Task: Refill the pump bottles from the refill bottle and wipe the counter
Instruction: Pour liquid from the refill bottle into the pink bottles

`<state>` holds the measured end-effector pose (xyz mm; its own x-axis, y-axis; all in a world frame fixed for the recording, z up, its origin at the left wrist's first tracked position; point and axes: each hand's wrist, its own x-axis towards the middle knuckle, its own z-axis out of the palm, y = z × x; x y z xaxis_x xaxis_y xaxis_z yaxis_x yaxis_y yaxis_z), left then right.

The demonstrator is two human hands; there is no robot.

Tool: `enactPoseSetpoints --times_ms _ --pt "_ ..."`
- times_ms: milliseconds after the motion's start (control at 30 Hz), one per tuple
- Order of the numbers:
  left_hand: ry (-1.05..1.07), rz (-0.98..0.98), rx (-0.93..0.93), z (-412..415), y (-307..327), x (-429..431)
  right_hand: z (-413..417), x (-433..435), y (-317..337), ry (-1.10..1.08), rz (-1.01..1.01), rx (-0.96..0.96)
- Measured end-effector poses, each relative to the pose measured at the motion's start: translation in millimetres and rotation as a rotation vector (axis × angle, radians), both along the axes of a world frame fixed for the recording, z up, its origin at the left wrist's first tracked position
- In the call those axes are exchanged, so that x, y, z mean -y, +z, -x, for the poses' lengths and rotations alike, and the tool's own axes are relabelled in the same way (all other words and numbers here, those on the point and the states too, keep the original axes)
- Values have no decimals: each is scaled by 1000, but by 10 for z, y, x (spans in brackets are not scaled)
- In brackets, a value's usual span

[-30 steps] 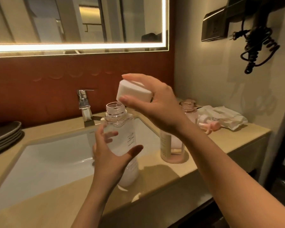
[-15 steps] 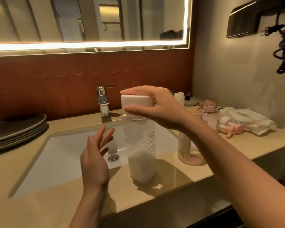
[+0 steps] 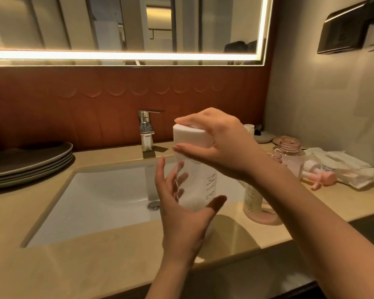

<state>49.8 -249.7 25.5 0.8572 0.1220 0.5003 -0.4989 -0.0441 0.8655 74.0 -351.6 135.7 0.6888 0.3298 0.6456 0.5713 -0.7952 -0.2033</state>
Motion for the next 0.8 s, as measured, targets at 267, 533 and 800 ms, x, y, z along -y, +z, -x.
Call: enactPoseSetpoints --times_ms 267,533,800 --pt "162 -92 -19 -166 -198 148 109 86 177 164 -16 -304" --pt "160 -73 -2 -214 -231 126 -6 -24 226 -189 167 -96" --pt "206 -160 -7 -243 -240 132 183 165 409 -101 -72 208"
